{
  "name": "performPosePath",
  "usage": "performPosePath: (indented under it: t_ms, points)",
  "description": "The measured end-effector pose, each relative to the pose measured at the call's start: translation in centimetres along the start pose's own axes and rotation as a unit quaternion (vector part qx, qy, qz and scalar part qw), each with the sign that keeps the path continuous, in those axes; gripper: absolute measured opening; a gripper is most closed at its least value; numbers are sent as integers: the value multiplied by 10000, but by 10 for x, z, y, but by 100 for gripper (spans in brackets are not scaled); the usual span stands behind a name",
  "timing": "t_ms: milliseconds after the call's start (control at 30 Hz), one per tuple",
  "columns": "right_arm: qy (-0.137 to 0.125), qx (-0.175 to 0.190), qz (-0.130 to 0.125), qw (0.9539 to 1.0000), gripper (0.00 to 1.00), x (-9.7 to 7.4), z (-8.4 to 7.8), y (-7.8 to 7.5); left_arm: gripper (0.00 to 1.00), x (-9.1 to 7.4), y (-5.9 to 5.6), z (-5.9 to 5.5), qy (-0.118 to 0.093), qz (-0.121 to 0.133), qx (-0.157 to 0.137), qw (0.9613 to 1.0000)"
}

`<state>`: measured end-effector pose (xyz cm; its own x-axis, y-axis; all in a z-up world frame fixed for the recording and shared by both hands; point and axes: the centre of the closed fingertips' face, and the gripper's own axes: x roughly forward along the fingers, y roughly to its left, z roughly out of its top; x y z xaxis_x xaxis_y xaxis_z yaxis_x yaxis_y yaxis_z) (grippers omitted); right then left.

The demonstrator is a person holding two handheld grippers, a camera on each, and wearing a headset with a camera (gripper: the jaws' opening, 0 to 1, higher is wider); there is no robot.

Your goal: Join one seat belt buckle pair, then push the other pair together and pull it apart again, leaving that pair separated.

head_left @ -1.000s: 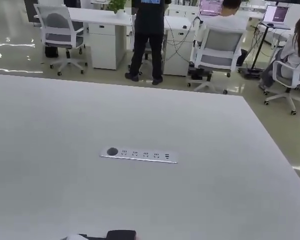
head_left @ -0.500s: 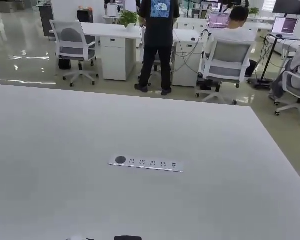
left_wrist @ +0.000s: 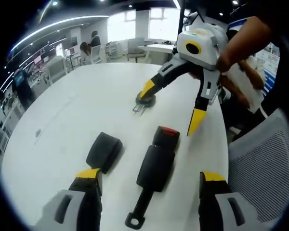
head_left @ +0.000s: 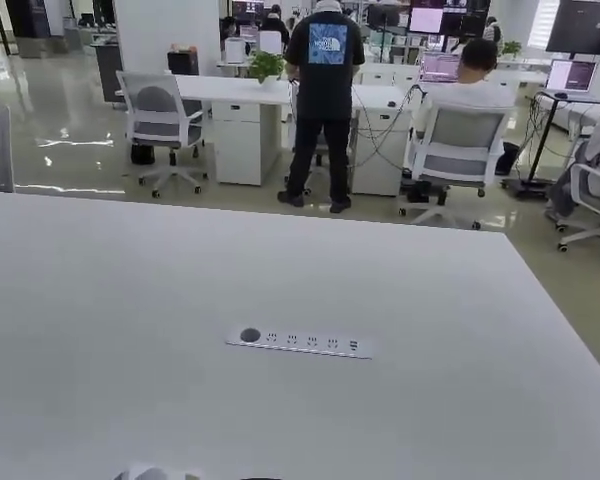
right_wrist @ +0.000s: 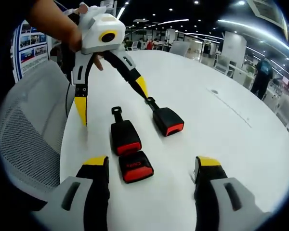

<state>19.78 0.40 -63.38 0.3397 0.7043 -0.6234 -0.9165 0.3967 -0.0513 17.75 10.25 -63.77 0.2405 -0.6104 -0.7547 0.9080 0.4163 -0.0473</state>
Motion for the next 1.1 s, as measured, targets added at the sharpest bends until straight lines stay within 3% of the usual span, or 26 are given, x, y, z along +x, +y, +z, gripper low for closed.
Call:
performPosePath:
  t_ms: [100, 167, 233, 367, 500, 567, 633, 667, 700, 833, 900, 967, 1033, 1100]
  points:
    - [3, -4, -123, 9999, 72, -7, 0, -11, 86, -3, 10, -2, -60, 59, -13, 10000]
    - [-56, 8, -183, 9998, 73, -10, -3, -19, 86, -11, 4, 11, -94, 86, 20, 9999]
    - [-64, 2, -254, 9997, 73, -15, -5, -25, 86, -9, 20, 1, -113, 108, 10, 9999]
    - [-49, 63, -346, 9994, 72, -24, -9, -39, 87, -19, 16, 20, -176, 139, -15, 9997]
    - [-52, 117, -432, 9990, 74, -31, -12, -52, 87, -19, 30, 25, -256, 175, -8, 9995]
    - [-27, 160, -443, 9989, 75, -33, -15, -58, 87, -16, 40, 22, -287, 180, -9, 9994]
    - [-15, 224, -399, 9990, 75, -35, -18, -61, 86, -18, 37, 33, -307, 183, 9, 9994]
    - [-4, 250, -377, 9990, 75, -36, -20, -63, 86, -14, 50, 24, -339, 165, -7, 9993]
    - [4, 257, -373, 9990, 75, -37, -22, -66, 86, -12, 54, 22, -348, 153, -15, 9993]
    - [95, 326, -331, 9989, 77, -38, -33, -79, 85, -10, 57, 29, -342, 125, 11, 9993]
    - [121, 372, -309, 9988, 77, -39, -36, -83, 85, -3, 66, 23, -324, 95, 17, 9994]
    - [134, 438, -268, 9986, 77, -40, -38, -86, 85, -2, 66, 26, -307, 59, 36, 9995]
    - [127, 500, -215, 9984, 77, -40, -39, -89, 83, -4, 60, 33, -320, 18, 80, 9995]
    - [148, 550, -152, 9983, 76, -40, -41, -91, 82, 4, 72, 24, -338, -30, 66, 9994]
